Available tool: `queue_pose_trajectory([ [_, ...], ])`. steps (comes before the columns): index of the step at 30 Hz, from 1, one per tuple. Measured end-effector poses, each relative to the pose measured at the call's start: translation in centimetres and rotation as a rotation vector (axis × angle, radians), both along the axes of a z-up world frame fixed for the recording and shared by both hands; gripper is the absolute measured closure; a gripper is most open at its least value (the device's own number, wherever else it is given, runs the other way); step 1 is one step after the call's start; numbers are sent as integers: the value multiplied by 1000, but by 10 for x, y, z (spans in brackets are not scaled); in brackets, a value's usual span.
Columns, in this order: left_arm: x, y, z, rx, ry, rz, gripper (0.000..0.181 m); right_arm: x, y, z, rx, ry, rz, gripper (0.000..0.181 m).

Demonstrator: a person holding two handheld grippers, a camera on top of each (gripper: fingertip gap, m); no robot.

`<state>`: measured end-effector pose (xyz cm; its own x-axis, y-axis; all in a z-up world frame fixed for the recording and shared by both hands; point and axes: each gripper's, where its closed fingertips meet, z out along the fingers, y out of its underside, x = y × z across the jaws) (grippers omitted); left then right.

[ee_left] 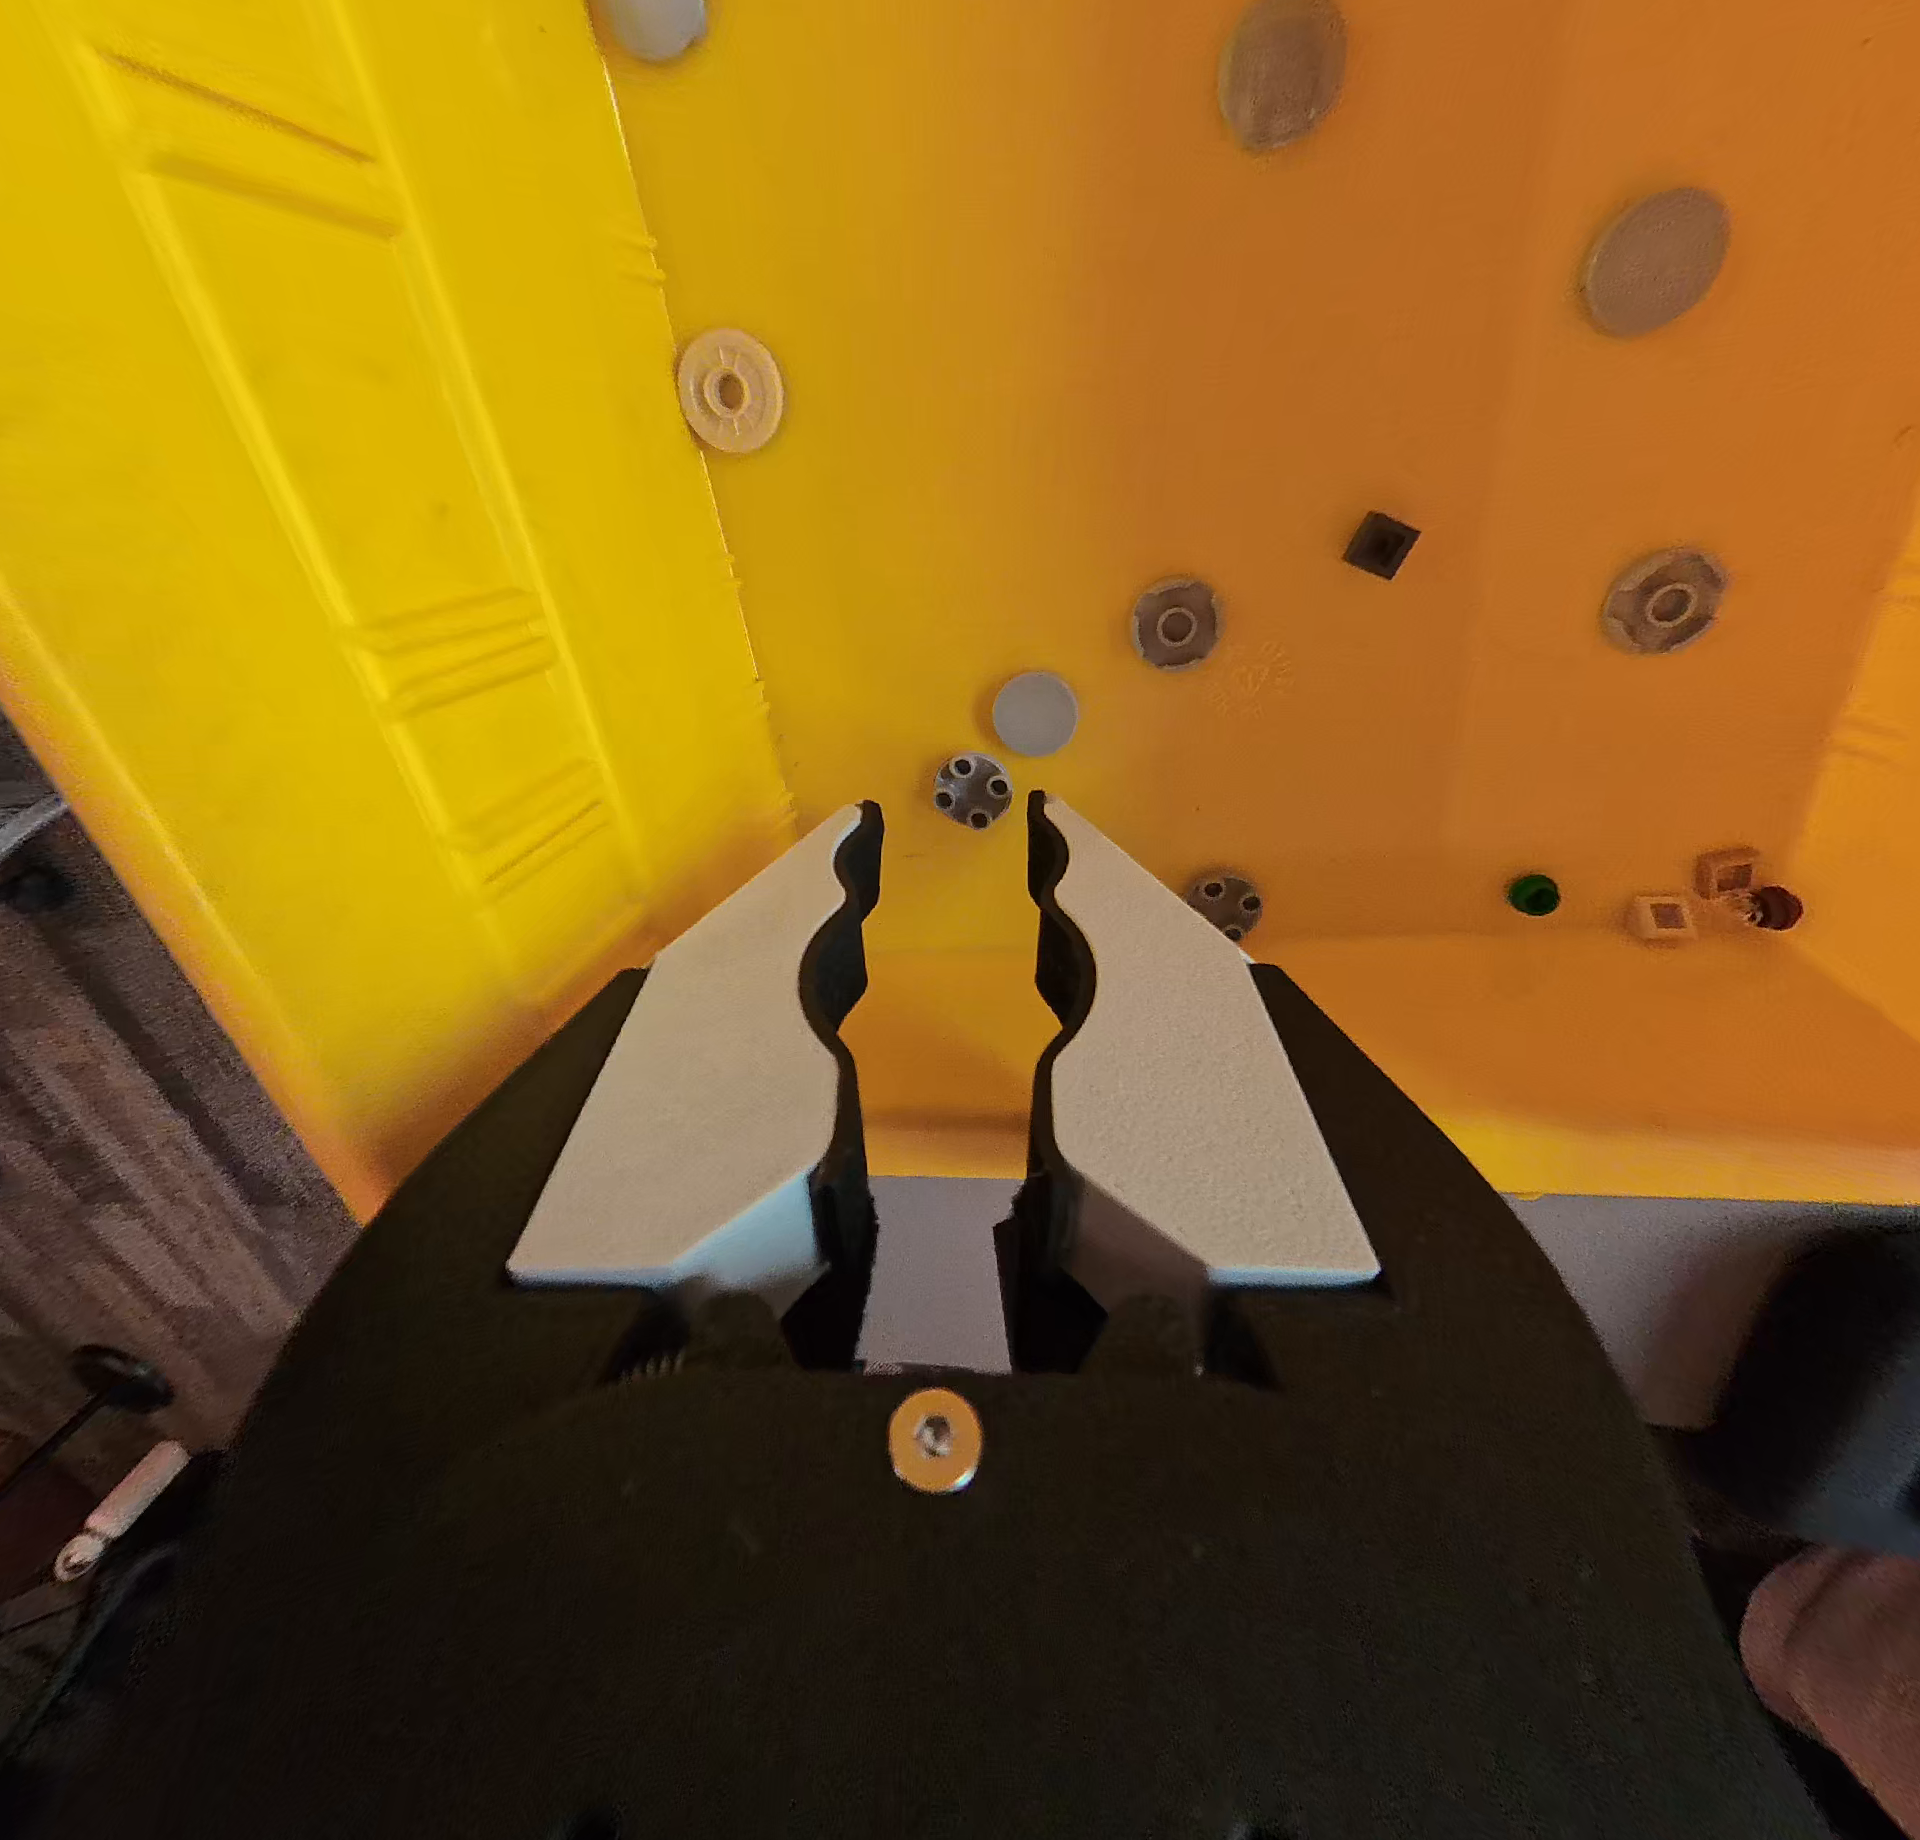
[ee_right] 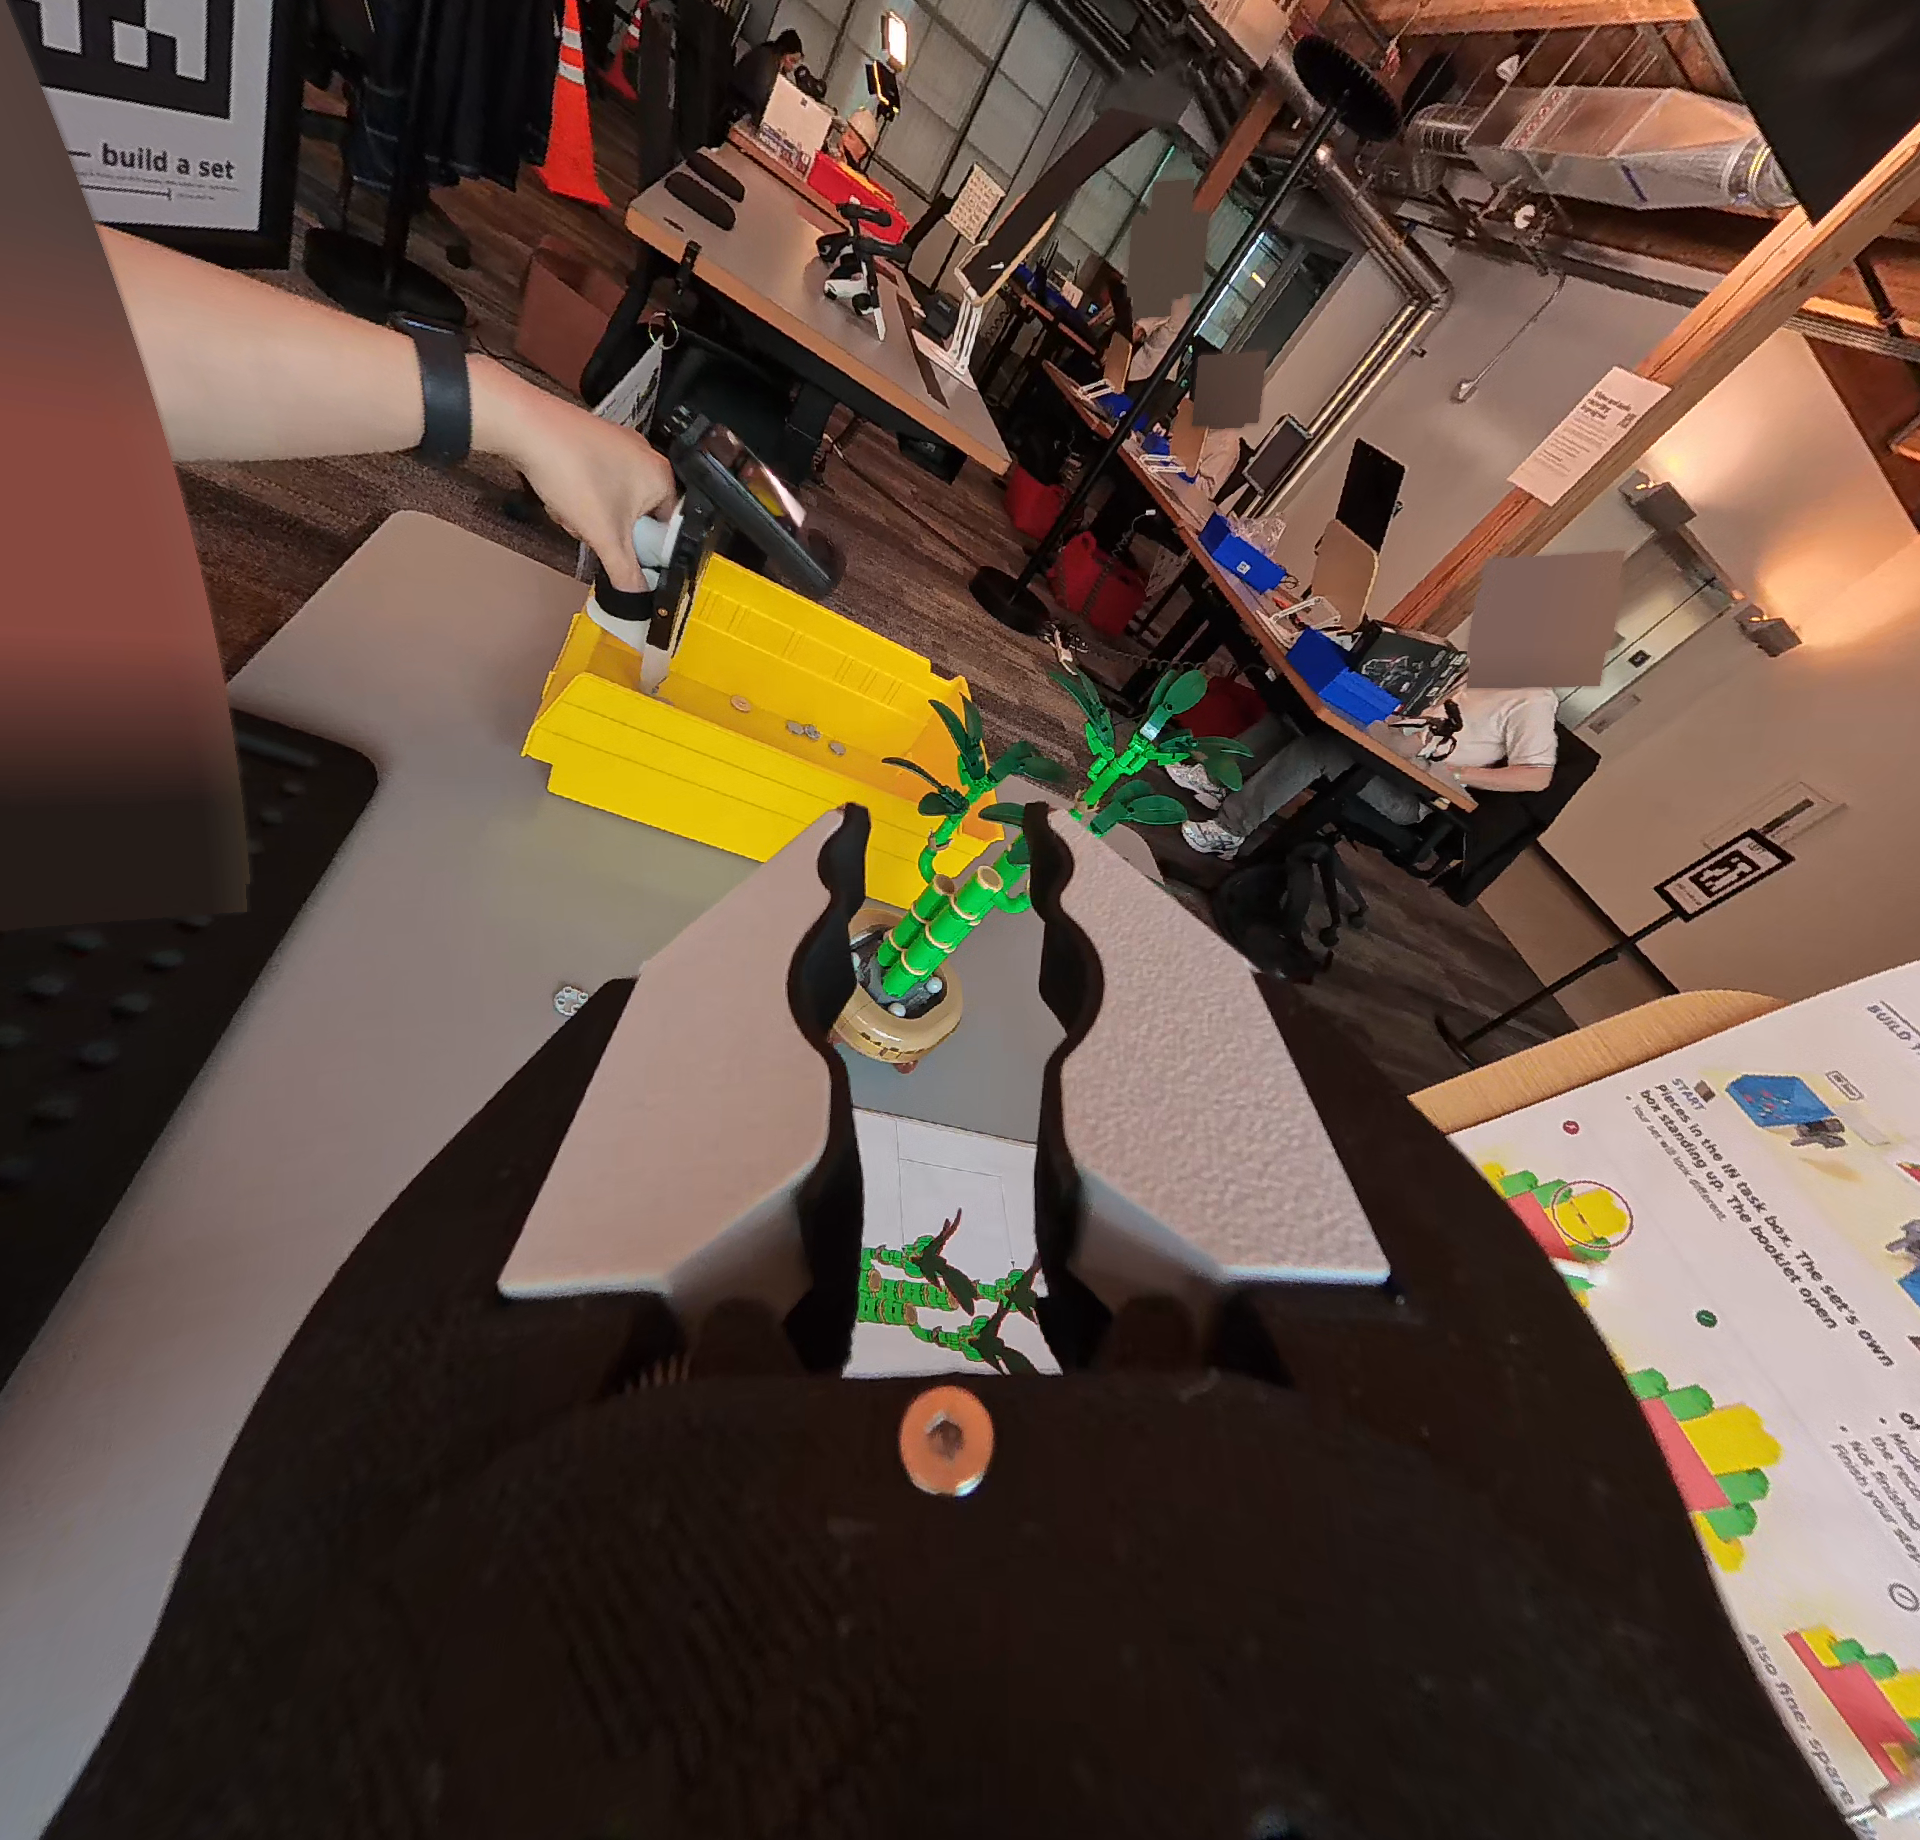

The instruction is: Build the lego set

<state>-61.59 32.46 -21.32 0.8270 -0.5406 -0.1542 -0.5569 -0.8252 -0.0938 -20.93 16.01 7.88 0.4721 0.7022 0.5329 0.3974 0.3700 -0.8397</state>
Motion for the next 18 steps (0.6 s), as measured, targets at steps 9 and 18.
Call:
queue_pose_trajectory([
  [9, 1, -3, -5, -86, 76, -51, 165, 1, 1, -4, -16, -13, -1, 151],
  [18, 7, -4, -1, -24, 79, -85, 168, 4, 3, -8, -32, -16, -6, 152],
])
